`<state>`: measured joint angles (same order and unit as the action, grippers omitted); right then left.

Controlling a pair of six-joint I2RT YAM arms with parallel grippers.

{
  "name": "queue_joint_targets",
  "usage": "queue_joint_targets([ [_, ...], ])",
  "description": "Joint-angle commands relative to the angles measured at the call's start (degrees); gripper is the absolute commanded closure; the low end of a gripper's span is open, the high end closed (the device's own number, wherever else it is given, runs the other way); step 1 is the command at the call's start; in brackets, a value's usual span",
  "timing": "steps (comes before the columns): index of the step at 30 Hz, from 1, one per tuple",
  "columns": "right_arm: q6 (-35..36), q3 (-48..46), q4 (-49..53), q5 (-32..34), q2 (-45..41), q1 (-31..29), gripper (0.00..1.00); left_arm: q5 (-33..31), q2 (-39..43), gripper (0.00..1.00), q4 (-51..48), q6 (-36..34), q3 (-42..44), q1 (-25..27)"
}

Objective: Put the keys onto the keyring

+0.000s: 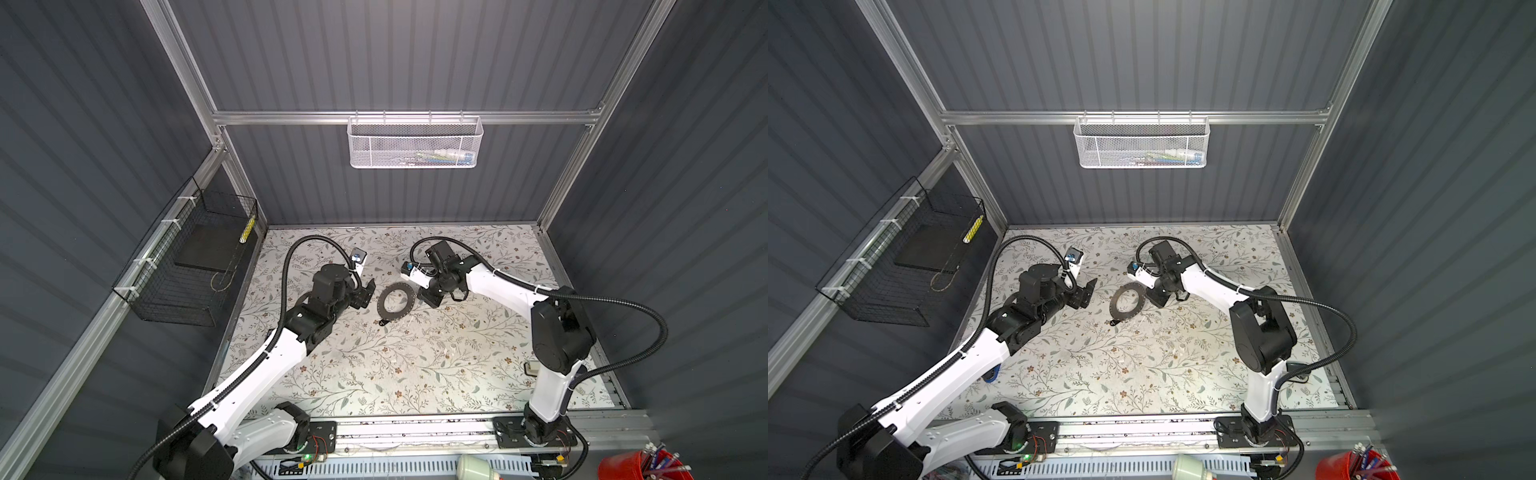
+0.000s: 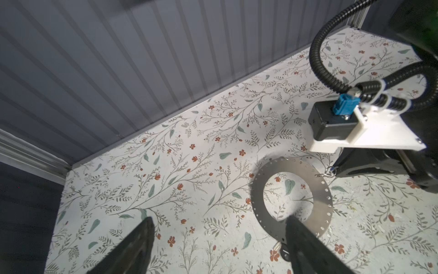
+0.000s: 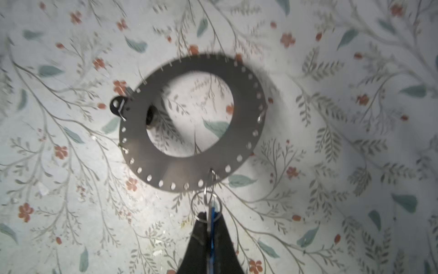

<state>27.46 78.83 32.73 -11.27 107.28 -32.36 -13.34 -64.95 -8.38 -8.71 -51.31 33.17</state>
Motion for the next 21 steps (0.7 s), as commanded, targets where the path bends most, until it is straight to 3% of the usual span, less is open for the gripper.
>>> queue_joint_targets([
  [1, 0.4, -3.0, 4.7, 5.8, -0.1, 1.1, 1.00, 2.2, -2.2, 0.13, 1.3, 0.5, -0.4, -0.3],
  [8, 0.0, -9.1, 6.7, 9.2, 0.3, 4.0, 1.00, 4.3, -7.1, 0.13, 2.4, -0.5, -2.0, -0.3],
  [12, -1.4, -10.6, 5.9, 10.4, 0.1, 4.3, 0.91, 4.3, -8.3, 0.11, 3.0, -0.7, -1.9, -0.3],
  [16, -3.9, -12.3, 4.8, 11.3, -4.5, 6.2, 0.72, 3.7, -9.2, 0.05, 4.8, -1.3, -0.7, -0.4],
  [21, -6.6, -19.6, -0.3, 14.6, -15.4, 11.5, 0.35, -0.8, -11.8, 0.00, 8.3, 0.7, 1.6, -3.1],
])
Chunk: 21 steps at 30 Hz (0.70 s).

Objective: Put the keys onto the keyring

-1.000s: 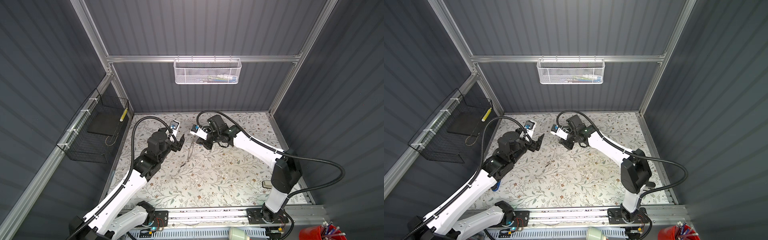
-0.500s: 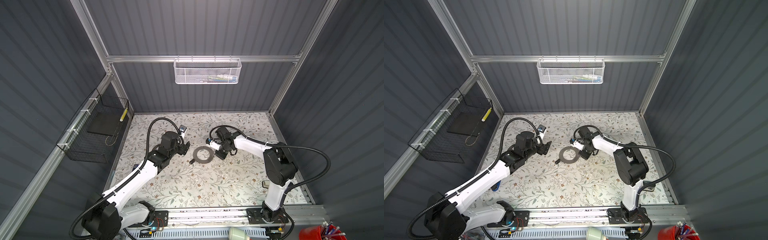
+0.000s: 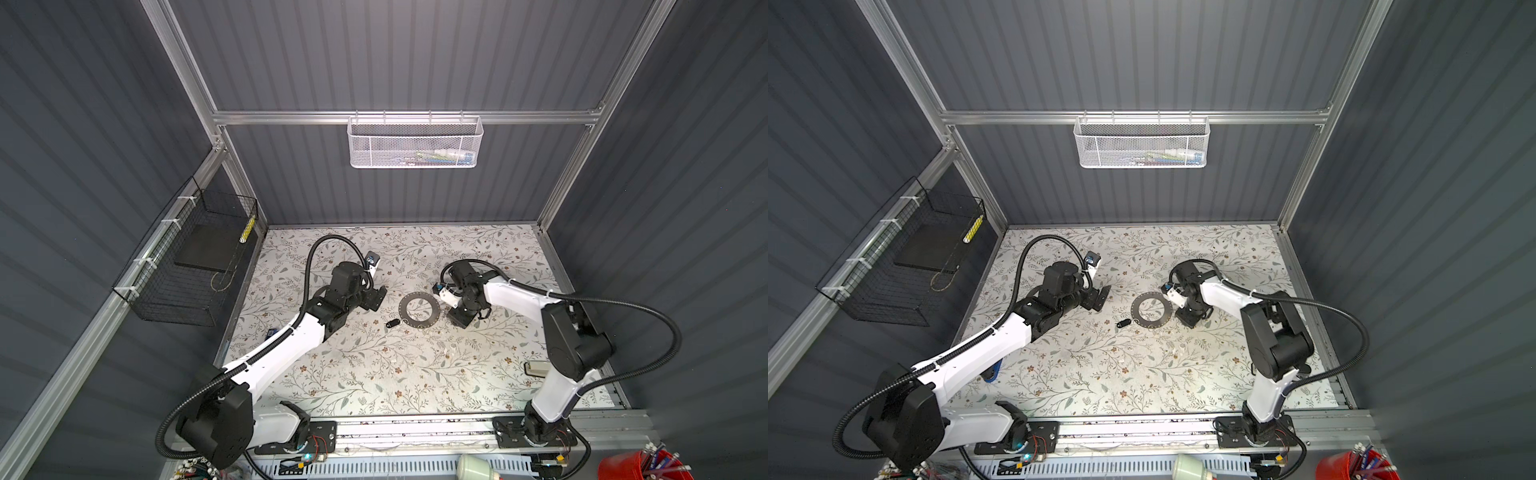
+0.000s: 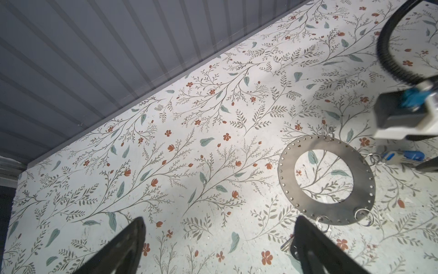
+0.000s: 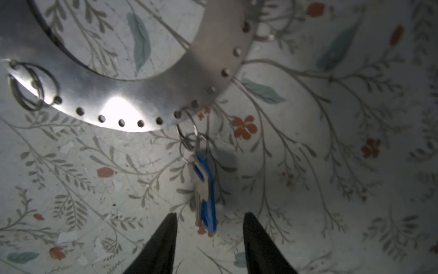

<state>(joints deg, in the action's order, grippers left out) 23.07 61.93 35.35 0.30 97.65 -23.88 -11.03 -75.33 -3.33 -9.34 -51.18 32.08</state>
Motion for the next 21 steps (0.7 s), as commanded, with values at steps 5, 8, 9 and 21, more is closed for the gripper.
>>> queue_joint_targets([
  [5, -9.3, -15.4, -25.4, 4.6, -17.5, 12.4, 0.10, -10.3, -3.6, 0.00, 15.8, 6.1, 9.3, -8.5],
  [8, -12.3, -25.5, -43.5, 1.2, -22.3, 17.7, 0.01, -17.4, -5.9, 0.00, 24.3, 6.3, 14.4, -10.5],
  [9, -12.0, -29.0, -49.3, 0.8, -23.4, 18.8, 0.01, -18.2, -6.5, 0.00, 26.6, 5.2, 15.7, -10.8],
  [21, -18.3, -41.7, -74.0, -12.3, -25.9, 28.4, 0.01, -10.7, -18.7, 0.00, 62.1, 0.5, 29.2, -18.4],
])
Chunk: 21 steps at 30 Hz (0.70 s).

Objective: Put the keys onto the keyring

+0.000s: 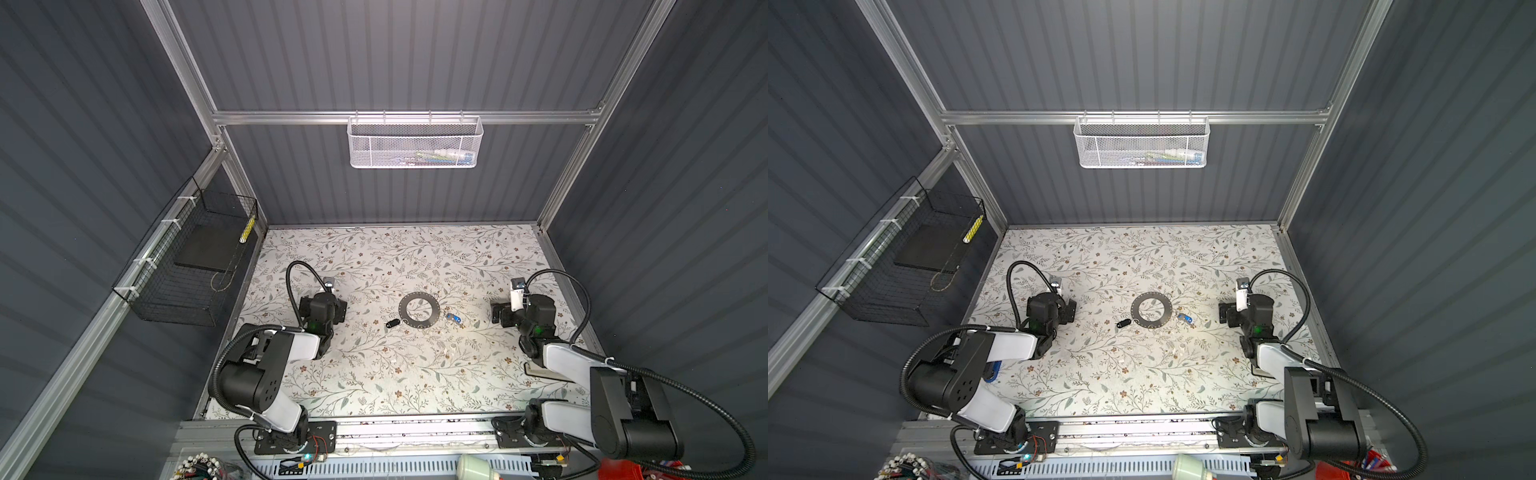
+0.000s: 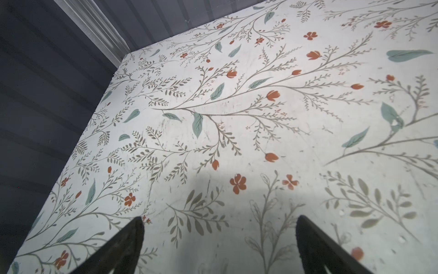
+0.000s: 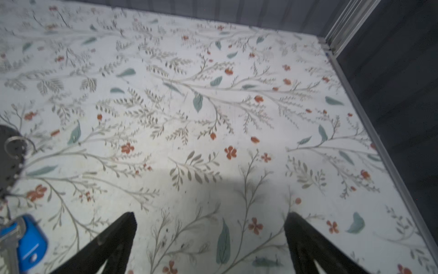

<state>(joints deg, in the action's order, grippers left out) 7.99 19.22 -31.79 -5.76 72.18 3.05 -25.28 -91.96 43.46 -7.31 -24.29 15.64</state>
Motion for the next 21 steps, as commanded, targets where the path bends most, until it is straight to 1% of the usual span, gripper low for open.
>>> queue_joint_targets([
  [1, -4.7, -0.3, -9.7, -7.5, -0.8, 1.7, 0.01, 4.2, -2.9, 0.00, 18.4, -0.3, 3.3, -3.1],
  [3, -6.3, -3.6, -21.0, -11.5, 1.6, 2.1, 0.01, 7.8, -3.5, 0.00, 18.7, 1.8, 3.7, -5.9],
  [4, -5.9, -4.0, -23.8, -12.9, 4.1, 2.1, 0.01, 9.6, -4.3, 0.00, 19.1, 2.2, 3.6, -6.8],
  [6, -6.6, -4.6, -29.2, -11.4, 9.1, 2.2, 0.01, 11.2, -6.9, 0.00, 22.5, 2.6, 3.6, -7.9],
  [8, -7.6, -5.5, -34.9, -11.5, 12.3, 2.7, 0.01, 13.1, -5.2, 0.00, 16.8, 3.6, 2.5, -8.9],
  [10, -6.9, -4.6, -29.2, -11.4, 10.1, 2.7, 0.01, 14.7, -6.2, 0.00, 17.2, 3.9, 1.7, -9.7],
  [13, -7.6, -4.7, -32.4, -10.7, 11.7, 2.6, 0.01, 16.9, -6.1, 0.00, 8.9, 3.6, -2.4, -10.2],
  [15, -7.0, -5.1, -31.3, -10.7, 10.7, 2.3, 0.01, 17.7, -6.4, 0.00, 8.7, 4.4, -2.7, -11.1],
  [21, -7.3, -4.5, -31.1, -10.5, 11.2, 2.3, 0.01, 17.7, -6.4, 0.00, 8.3, 4.6, -2.9, -11.2],
])
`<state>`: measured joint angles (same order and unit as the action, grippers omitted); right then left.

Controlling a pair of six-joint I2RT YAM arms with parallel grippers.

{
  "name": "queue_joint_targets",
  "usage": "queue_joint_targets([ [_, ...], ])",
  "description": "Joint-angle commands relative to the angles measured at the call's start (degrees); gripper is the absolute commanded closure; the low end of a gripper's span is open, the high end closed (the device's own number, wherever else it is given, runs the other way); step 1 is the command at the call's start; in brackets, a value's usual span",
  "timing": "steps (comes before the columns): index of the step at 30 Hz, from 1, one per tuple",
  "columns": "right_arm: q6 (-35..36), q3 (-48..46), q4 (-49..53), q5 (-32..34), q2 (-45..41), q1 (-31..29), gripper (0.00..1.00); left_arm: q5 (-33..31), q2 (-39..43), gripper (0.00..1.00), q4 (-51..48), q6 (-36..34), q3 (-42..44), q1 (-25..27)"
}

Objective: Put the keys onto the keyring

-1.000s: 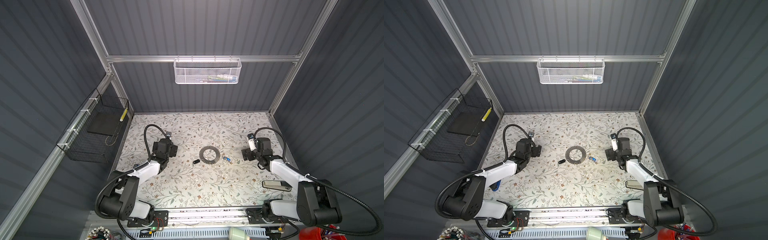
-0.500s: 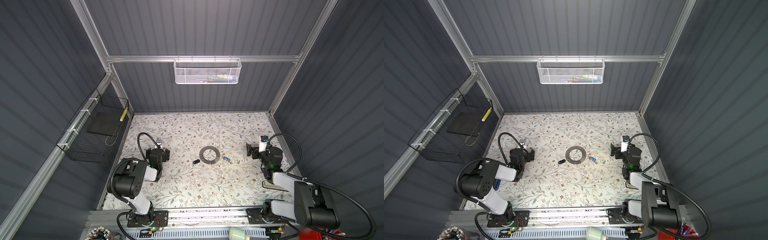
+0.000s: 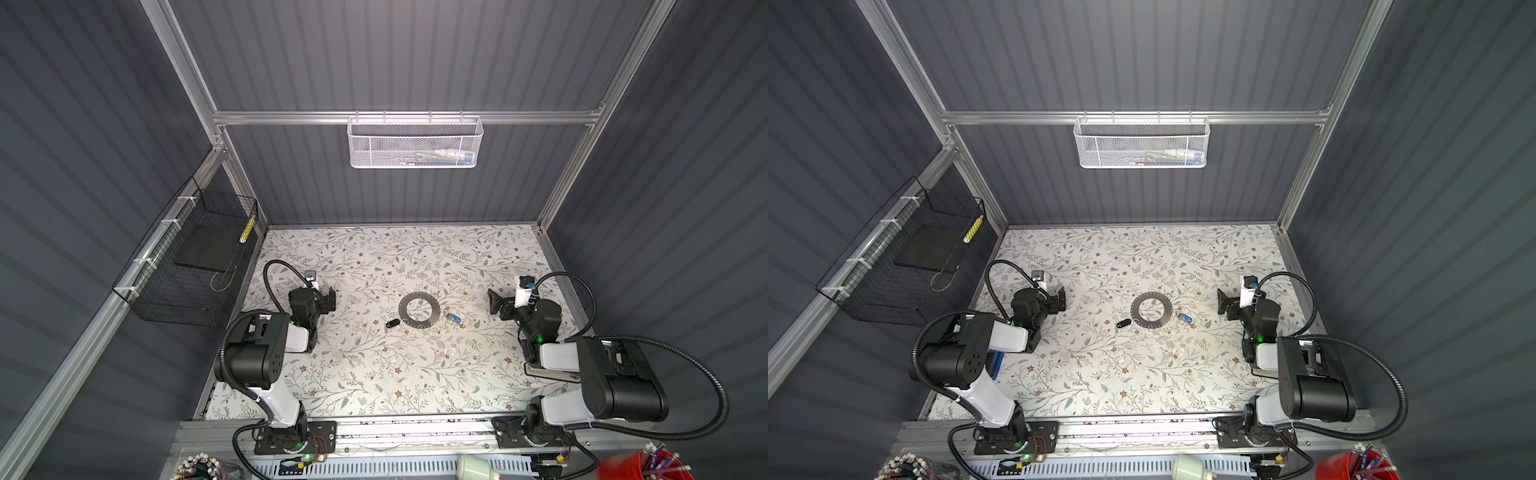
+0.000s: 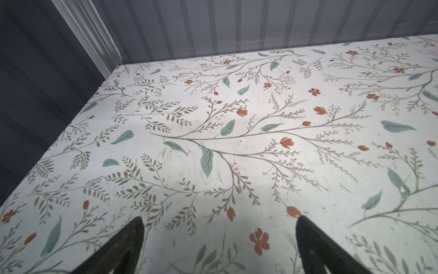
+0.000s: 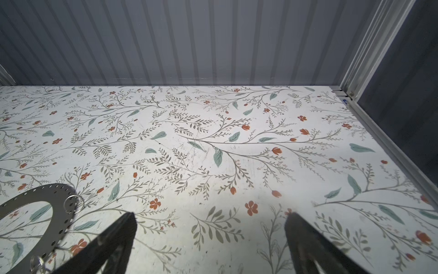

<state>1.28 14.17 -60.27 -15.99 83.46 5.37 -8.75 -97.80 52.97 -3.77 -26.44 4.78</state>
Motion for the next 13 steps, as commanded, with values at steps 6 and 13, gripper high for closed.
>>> queue_joint_targets([
  [6, -0.4, 3.1, 1.6, -1.1, 0.5, 0.0, 0.01, 0.8, -0.6, 0.00, -1.6, 1.3, -1.0, -0.4],
  [13, -0.8, 2.5, 1.2, -0.8, 0.0, 0.4, 0.01, 0.7, -0.5, 0.00, -1.5, 1.4, -0.8, -0.4],
])
